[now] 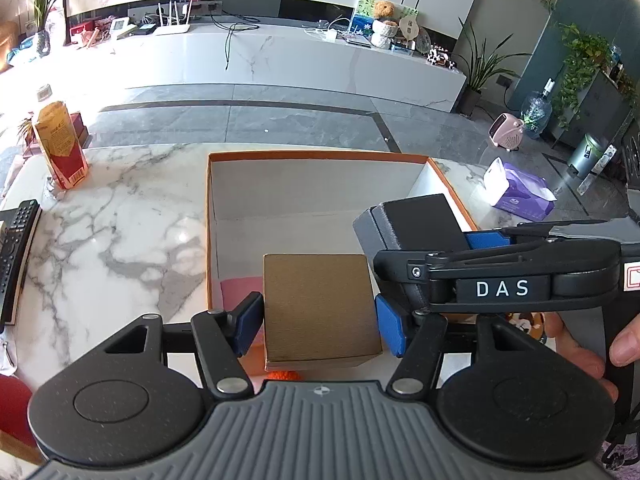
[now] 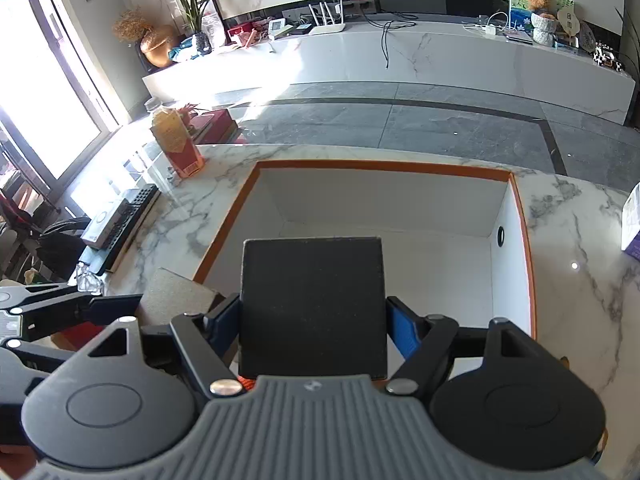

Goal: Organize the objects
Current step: 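Lift and carry brown box and black case over the orange box, then lower brown box into box and open left tool while right tool releases black case, then withdraw both tools out of the orange box, then move left tool to orange crocheted fruit while right tool moves to white plush dog in striped cup, then close left tool on orange crocheted fruit while right tool grasps white plush dog, then lift and carry the fruit and plush dog over the orange box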

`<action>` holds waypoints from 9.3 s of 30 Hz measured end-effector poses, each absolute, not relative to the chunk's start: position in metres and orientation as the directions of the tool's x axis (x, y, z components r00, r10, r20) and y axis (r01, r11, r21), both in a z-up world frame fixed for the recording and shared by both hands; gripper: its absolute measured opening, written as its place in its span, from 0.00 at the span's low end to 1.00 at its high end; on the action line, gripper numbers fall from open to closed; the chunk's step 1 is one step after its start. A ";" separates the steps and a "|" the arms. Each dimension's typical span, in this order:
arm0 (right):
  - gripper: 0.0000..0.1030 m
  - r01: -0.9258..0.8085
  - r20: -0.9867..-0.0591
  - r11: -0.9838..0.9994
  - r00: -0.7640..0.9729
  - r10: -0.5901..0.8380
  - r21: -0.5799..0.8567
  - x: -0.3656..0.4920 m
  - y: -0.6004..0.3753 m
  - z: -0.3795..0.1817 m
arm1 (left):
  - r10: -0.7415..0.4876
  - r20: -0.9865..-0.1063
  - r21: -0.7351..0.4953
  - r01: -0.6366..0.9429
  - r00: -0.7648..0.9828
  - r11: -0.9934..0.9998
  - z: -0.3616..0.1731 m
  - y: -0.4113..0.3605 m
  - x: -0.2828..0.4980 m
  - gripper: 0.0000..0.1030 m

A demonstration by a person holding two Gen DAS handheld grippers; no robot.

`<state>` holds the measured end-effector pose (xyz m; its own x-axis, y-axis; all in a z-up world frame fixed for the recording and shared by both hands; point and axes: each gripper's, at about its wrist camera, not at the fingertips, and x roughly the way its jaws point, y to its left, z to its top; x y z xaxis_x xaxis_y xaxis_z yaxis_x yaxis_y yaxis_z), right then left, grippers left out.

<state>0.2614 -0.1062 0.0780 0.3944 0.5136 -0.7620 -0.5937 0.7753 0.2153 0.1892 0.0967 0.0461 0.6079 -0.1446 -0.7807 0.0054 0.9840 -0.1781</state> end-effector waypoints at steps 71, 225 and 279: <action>0.75 -0.462 -0.923 0.862 0.202 0.329 0.206 0.398 0.003 -0.059 | -0.003 -0.800 -0.058 -0.073 0.600 0.996 0.007 0.155 0.275 0.50; 0.65 -0.362 -0.847 0.926 0.456 0.274 0.105 0.227 -0.218 -0.059 | -0.261 -0.785 -0.280 0.053 0.562 0.959 -0.047 0.036 0.133 0.45; 0.61 -0.476 -0.778 0.873 0.506 0.373 0.109 0.315 -0.121 0.027 | -0.232 -0.736 -0.276 0.031 0.636 0.961 0.017 0.107 0.206 0.45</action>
<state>0.3149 -0.1206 0.0272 0.5059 0.3731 -0.7777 -0.4761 0.8726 0.1090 0.2061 0.1072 0.0165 0.6362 -0.2321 -0.7358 0.0310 0.9606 -0.2762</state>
